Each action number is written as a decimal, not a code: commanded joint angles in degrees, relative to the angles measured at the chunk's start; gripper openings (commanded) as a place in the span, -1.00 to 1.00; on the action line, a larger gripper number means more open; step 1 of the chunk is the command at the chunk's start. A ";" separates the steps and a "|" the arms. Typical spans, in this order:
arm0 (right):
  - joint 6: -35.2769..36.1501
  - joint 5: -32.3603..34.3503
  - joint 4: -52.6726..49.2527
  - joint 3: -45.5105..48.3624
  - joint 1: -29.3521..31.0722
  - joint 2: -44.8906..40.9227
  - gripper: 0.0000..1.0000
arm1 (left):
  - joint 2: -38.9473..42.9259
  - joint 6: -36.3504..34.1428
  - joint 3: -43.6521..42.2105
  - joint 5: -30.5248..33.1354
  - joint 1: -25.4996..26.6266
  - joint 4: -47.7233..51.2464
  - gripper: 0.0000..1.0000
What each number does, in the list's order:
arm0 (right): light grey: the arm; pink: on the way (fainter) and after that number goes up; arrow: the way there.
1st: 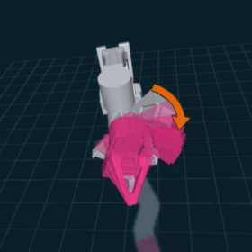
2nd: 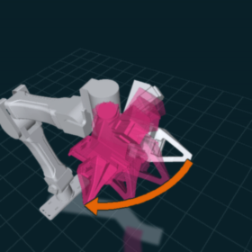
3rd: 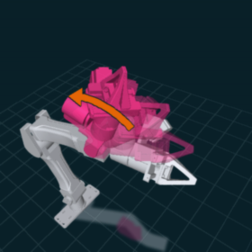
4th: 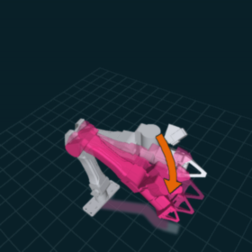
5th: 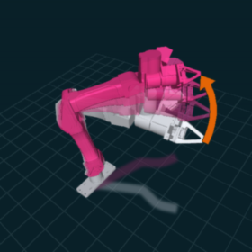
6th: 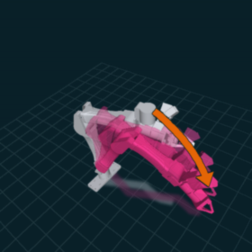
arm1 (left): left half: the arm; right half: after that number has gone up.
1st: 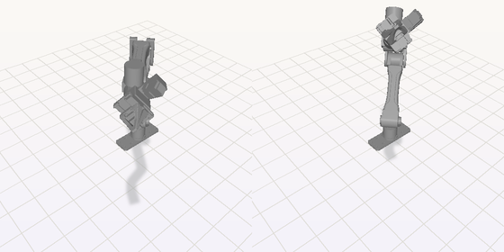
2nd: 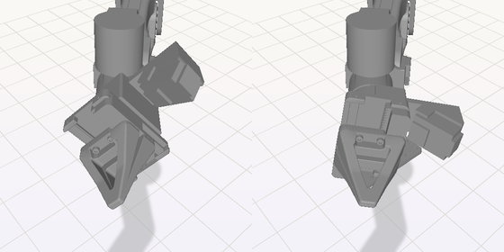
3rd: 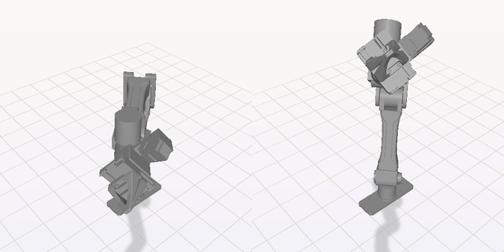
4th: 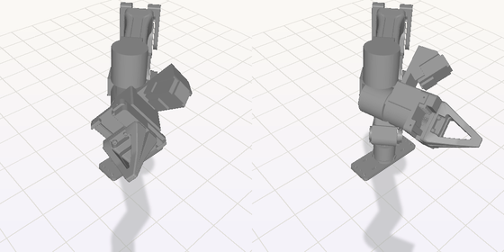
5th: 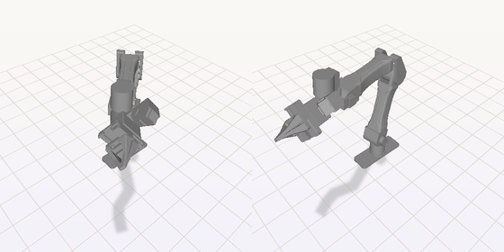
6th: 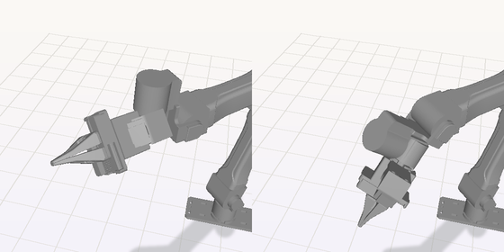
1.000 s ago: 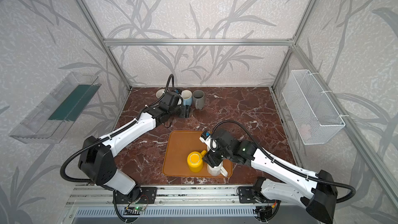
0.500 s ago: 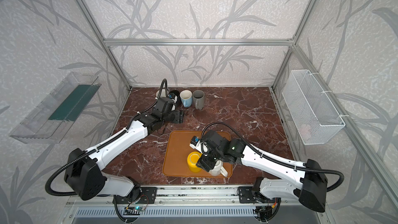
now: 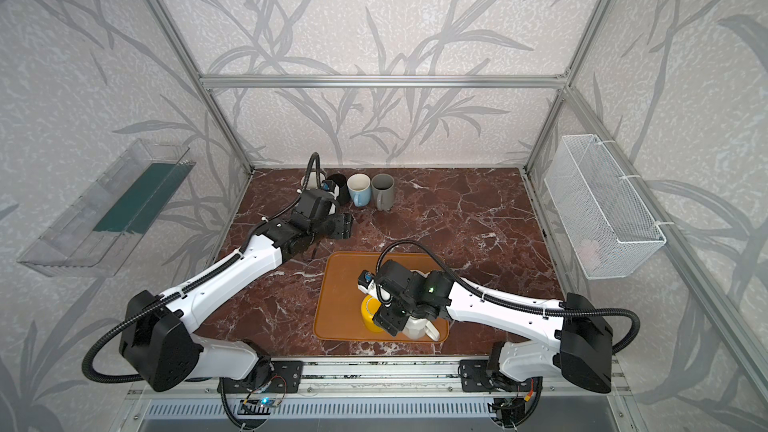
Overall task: Turn the mug right side up
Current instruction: 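Move the right gripper over the upside-down yellow mug on the tray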
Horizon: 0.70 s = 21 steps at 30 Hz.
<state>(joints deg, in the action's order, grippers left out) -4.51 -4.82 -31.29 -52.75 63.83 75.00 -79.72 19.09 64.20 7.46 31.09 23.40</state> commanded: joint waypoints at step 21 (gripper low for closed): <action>12.05 -1.25 -4.53 -8.20 0.77 10.34 0.77 | 2.30 -1.16 -0.31 2.36 0.20 2.26 0.53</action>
<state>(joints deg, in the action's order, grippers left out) 4.05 -6.48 -32.23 -59.00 64.18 83.81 -78.91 18.76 63.92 8.56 31.09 24.67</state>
